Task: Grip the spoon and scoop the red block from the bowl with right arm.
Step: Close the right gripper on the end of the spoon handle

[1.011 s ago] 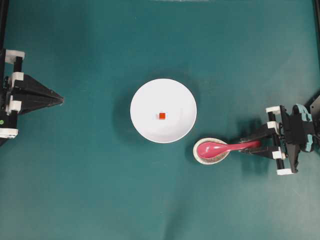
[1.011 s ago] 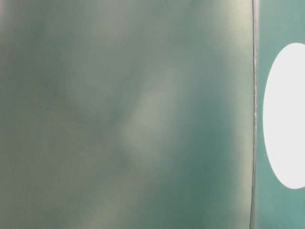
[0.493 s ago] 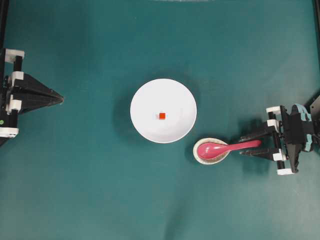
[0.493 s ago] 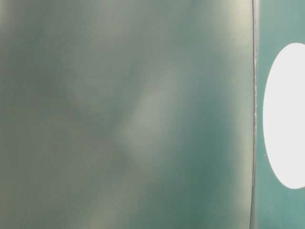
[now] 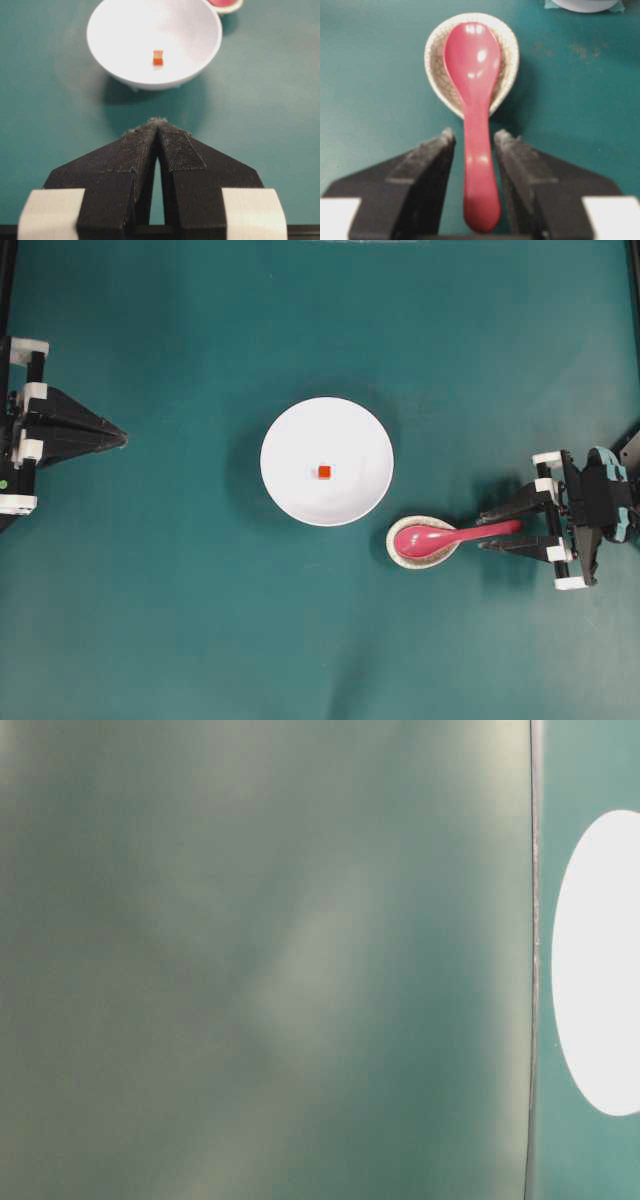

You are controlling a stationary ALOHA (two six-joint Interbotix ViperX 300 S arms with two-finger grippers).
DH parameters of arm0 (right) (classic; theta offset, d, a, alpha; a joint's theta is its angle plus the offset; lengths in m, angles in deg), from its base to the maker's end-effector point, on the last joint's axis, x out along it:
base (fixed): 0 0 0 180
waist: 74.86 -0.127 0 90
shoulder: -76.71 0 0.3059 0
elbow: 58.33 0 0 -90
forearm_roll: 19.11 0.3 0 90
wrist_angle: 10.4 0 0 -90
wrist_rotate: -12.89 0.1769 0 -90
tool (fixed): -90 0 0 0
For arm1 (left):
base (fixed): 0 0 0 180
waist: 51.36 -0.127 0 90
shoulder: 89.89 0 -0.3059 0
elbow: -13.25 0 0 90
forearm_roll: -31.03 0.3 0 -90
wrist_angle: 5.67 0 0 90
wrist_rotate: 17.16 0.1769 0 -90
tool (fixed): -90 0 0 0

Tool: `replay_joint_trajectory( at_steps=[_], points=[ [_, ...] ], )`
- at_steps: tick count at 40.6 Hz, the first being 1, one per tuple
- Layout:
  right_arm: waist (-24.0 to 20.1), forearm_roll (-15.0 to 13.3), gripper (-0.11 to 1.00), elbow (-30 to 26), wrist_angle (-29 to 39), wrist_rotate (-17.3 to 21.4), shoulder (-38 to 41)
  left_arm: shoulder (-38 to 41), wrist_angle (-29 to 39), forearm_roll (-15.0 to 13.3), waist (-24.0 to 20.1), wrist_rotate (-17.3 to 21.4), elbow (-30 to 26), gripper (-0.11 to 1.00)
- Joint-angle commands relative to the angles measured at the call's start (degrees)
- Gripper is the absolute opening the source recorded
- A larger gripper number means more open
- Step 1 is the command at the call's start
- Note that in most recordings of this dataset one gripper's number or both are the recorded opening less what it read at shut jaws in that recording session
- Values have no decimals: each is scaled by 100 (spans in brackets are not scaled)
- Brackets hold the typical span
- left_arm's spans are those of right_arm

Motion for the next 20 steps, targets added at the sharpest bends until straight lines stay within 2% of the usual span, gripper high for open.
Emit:
replay_joint_trajectory(
  at_steps=[1,11,20],
  points=[
    [-26,18,45,-18,-62,26,-97,44,-18,9,-18,-9,-141,0],
    [-26,70,42,-18,-44,26,-97,44,-18,9,-18,-9,-141,0],
    [-26,97,32,-9,-18,-9,-97,44,-18,9,-18,0,-132,0]
  ],
)
